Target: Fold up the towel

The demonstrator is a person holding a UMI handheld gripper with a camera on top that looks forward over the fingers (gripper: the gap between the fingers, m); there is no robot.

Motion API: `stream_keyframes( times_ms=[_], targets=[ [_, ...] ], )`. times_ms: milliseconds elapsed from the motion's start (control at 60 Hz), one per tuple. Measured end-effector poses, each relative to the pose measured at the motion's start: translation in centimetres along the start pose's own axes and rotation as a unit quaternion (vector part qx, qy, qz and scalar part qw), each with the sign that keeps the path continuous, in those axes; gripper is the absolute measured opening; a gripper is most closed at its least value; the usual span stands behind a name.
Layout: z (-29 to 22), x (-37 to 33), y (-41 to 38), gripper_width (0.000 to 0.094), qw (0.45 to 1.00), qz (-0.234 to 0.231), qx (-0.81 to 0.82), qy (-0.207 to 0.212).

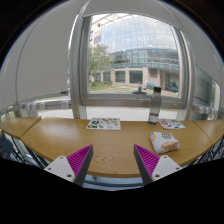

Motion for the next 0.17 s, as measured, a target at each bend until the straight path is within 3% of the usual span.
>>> stream_keyframes(
  times_ms=[167],
  targets=[
    [0.34, -0.16, -0.91, 0.0830, 1.000, 0.002, 0.000, -0.002]
  ],
)
Point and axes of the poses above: the point between the fingertips, and its own axes, seen from behind it with the camera up: y to the right, z down, x forward, the way the camera looks, the point moved 6 cm from there along -x, backward, against the way the camera looks, and after that the axes turned 15 degrees about -z, right-handed, at the moved point
